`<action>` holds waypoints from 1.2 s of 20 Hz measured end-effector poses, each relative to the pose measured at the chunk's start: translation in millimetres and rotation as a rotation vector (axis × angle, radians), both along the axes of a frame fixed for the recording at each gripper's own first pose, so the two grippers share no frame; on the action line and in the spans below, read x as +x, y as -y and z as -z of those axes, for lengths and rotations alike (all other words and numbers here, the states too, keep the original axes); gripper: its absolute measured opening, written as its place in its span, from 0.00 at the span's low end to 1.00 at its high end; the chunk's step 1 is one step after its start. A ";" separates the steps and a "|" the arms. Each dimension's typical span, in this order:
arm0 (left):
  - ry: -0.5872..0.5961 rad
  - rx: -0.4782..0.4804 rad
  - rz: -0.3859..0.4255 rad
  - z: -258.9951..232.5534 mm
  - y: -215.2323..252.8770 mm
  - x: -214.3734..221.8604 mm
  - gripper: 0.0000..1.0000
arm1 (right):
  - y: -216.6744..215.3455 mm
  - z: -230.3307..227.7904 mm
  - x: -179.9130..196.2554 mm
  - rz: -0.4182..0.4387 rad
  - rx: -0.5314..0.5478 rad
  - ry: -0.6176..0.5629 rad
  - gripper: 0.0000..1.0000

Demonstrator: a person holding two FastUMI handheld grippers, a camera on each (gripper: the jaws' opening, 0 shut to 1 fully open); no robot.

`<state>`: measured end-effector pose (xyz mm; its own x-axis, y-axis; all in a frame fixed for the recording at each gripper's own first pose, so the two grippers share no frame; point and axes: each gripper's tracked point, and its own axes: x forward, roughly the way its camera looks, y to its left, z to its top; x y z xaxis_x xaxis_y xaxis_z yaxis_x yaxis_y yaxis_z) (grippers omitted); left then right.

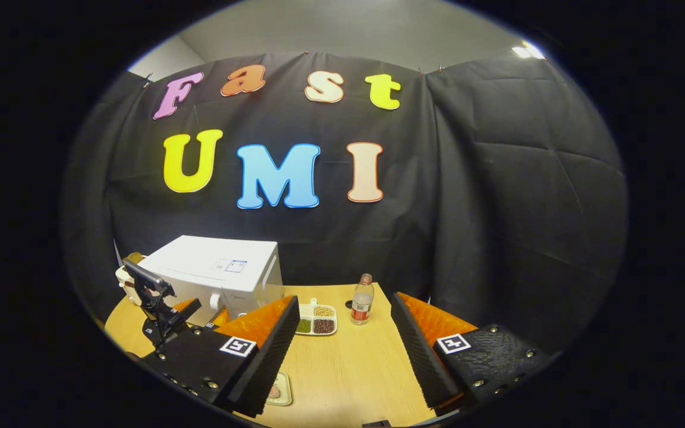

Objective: Open the microwave oven with the left hand, put the food in, and close the microwave oven.

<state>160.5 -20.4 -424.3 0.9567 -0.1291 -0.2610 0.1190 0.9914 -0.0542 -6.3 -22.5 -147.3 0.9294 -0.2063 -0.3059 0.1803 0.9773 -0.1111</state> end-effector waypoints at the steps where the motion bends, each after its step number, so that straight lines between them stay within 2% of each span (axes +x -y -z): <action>1: -0.013 -0.014 -0.004 7.0 0.3 3.1 0.98 | -0.2 1.3 0.4 0.002 0.008 -0.008 0.95; 6: -0.056 0.007 -0.020 32.5 -6.7 18.2 0.99 | -1.0 -6.0 4.4 0.001 0.003 0.005 0.95; 9: -0.080 -0.026 -0.066 45.4 -12.4 28.6 0.85 | -0.5 -7.6 6.8 -0.003 -0.009 0.004 0.95; 11: -0.096 -0.002 -0.029 44.6 -2.2 26.5 0.78 | 1.0 -4.6 7.8 -0.003 -0.009 -0.004 0.95; 12: -0.099 -0.003 0.010 46.7 10.9 24.0 0.60 | 0.2 -2.5 8.4 -0.006 0.000 -0.009 0.95; 13: -0.095 0.036 0.002 52.3 13.0 32.6 0.42 | -1.8 -1.3 9.2 -0.010 0.008 -0.015 0.95; 14: -0.108 0.040 0.008 47.0 11.2 20.4 0.36 | -2.1 0.9 8.6 -0.012 0.010 -0.019 0.95; 15: -0.122 0.006 0.011 46.8 7.7 20.5 0.31 | -3.2 -0.1 8.6 -0.018 0.010 -0.020 0.95; 16: -0.139 -0.028 0.010 48.7 5.9 18.7 0.26 | -4.1 -0.9 7.8 -0.024 0.005 -0.017 0.95; 20: -0.151 -0.014 -0.002 46.1 7.1 19.7 0.12 | 0.7 -0.1 6.1 -0.025 0.004 -0.018 0.95; 24: -0.187 0.004 -0.006 46.3 6.8 18.6 0.10 | 5.9 -3.4 4.0 -0.020 -0.012 -0.010 0.95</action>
